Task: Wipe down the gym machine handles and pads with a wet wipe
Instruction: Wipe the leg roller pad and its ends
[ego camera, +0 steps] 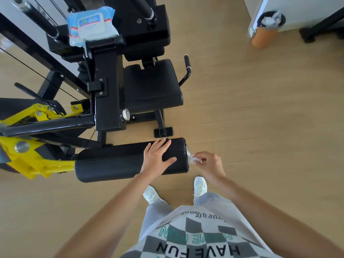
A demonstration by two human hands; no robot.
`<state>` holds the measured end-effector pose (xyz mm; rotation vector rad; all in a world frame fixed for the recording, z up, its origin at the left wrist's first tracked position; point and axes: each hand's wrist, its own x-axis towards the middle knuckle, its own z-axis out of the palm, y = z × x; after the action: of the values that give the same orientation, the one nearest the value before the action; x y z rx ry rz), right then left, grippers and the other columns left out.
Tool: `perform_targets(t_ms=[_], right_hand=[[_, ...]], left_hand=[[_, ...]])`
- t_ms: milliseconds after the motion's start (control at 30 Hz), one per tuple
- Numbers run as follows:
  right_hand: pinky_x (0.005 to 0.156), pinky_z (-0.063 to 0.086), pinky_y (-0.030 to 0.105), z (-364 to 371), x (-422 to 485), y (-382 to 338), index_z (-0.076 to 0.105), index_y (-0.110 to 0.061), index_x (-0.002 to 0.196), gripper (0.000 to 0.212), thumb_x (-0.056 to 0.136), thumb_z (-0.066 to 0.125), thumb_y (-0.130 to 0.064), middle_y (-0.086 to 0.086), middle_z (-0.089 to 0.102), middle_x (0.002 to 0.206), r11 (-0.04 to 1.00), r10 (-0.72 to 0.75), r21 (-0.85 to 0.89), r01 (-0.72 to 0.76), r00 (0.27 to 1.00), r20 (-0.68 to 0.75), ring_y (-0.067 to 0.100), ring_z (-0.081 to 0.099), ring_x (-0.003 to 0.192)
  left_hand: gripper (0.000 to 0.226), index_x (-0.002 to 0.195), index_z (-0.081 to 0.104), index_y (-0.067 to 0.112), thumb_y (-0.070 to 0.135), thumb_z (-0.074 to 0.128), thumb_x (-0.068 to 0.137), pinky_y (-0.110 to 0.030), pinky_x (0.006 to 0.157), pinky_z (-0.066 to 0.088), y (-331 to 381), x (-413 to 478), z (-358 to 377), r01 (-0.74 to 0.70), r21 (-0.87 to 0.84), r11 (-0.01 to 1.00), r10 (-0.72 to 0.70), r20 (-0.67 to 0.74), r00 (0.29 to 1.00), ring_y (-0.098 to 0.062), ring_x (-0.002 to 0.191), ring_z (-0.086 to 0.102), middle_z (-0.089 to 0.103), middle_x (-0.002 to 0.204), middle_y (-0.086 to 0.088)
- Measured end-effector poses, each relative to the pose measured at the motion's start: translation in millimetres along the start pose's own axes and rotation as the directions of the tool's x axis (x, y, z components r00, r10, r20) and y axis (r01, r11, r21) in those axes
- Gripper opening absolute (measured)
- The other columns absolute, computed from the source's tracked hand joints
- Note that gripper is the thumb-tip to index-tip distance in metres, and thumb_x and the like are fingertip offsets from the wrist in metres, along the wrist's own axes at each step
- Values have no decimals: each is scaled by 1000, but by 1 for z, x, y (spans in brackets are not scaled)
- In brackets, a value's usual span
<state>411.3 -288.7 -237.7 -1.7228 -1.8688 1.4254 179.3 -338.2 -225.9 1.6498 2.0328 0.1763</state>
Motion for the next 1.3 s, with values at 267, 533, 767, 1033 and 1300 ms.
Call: perform_targets(t_ms=[267,533,767,1033,1300], right_hand=[[77,53,16,16,-1,-25,79,-18,109,22,92,69,-8,-8,76,97,992,-68,104,74,996,-60,6,67,84],[69,49,9,17,-16,6,81,-18,98,10,90,75,-17,-8,77,90,999,-27,-29,31,991,132,1,67,77],[54,38,7,-4,-7,2,70,-31,82,19,89,71,-13,-13,65,73,998,41,-51,-33,986,161,6,57,67],[85,50,20,-12,19,-32,75,-22,120,28,94,70,-16,-10,72,106,992,-36,118,38,999,-20,8,67,95],[52,30,23,21,-9,-8,78,-3,78,17,92,73,-12,-9,40,45,994,-43,98,50,997,-63,13,29,51]], left_hand=[[70,159,33,30,56,57,98,-41,126,-2,0,-1,-1,-3,-13,1000,3,9,1000,-12,157,11,25,168,8],[68,159,33,31,54,55,99,-38,125,0,3,11,-12,22,-36,999,-19,75,997,-10,156,13,27,167,8],[56,148,52,30,53,59,97,-45,122,21,1,11,-13,-28,-3,1000,28,-53,998,-16,148,35,44,158,7],[59,141,61,22,38,76,87,-45,118,34,5,-47,27,-70,108,992,101,-309,946,-23,145,43,53,151,-1],[78,155,42,24,47,73,87,-43,129,13,-1,-41,28,-96,60,994,106,-207,973,-18,157,19,32,166,2]])
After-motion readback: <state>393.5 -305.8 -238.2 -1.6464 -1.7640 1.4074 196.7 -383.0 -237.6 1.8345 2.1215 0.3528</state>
